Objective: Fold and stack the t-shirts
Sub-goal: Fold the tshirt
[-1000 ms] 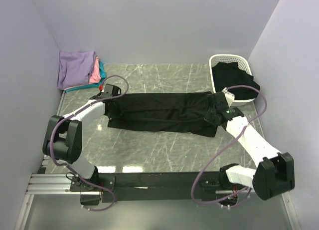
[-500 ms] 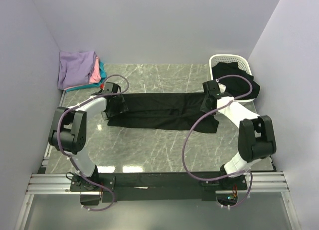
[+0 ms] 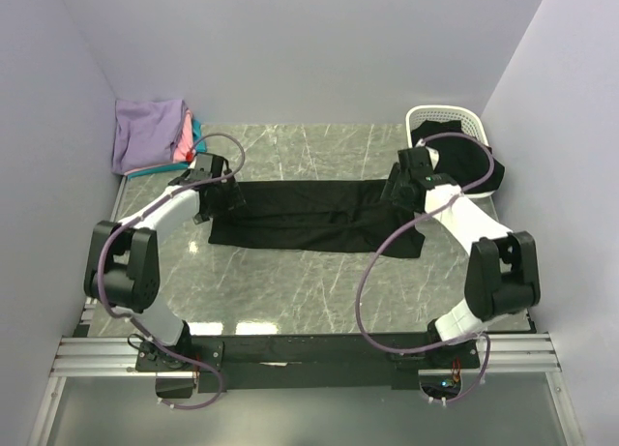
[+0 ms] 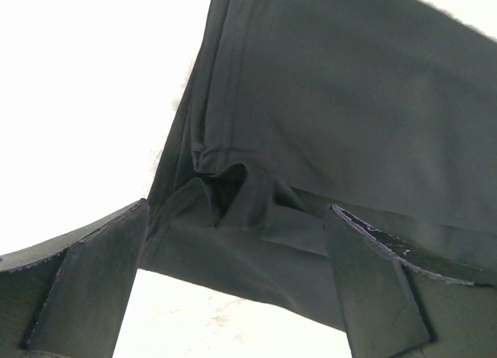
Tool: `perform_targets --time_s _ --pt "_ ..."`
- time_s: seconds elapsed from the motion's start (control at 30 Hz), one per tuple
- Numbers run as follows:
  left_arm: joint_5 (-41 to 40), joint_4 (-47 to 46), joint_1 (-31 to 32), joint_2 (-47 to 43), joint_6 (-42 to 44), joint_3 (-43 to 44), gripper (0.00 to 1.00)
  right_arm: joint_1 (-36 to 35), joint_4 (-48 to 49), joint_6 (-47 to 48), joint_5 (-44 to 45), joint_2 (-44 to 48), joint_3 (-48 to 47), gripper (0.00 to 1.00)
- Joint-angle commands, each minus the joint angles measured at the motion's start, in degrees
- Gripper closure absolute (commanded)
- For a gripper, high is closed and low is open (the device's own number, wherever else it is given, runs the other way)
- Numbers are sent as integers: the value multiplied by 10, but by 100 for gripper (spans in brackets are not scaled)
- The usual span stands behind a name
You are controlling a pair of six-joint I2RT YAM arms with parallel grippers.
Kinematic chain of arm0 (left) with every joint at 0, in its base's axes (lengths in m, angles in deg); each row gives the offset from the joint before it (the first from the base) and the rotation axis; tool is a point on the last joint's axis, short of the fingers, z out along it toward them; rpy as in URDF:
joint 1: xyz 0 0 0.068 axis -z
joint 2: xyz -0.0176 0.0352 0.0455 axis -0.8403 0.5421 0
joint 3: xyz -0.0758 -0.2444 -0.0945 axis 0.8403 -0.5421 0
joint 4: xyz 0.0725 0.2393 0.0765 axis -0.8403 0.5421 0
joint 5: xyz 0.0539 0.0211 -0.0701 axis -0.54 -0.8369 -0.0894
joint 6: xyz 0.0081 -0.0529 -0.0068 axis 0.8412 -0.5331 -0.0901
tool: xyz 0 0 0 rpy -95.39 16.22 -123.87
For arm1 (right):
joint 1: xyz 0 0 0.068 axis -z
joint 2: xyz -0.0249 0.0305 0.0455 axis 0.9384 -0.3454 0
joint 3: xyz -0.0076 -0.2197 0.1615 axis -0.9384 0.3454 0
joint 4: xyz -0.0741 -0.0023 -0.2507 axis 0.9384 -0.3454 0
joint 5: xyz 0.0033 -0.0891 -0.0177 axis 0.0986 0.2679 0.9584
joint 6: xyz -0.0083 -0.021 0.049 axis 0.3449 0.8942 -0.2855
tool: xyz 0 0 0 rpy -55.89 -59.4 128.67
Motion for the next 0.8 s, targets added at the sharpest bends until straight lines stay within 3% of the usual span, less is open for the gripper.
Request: perform_targets --time_s 0.0,0.23,0.77 --pt "3 -19 -2 -49 4 6 1 2 9 -19 -92 70 76 30" --pt "32 -27 -1 -68 1 -9 0 2 48 -43 -152 121 159 33" --pt "45 -36 0 -64 -1 -20 1 -2 99 -50 -176 58 181 38"
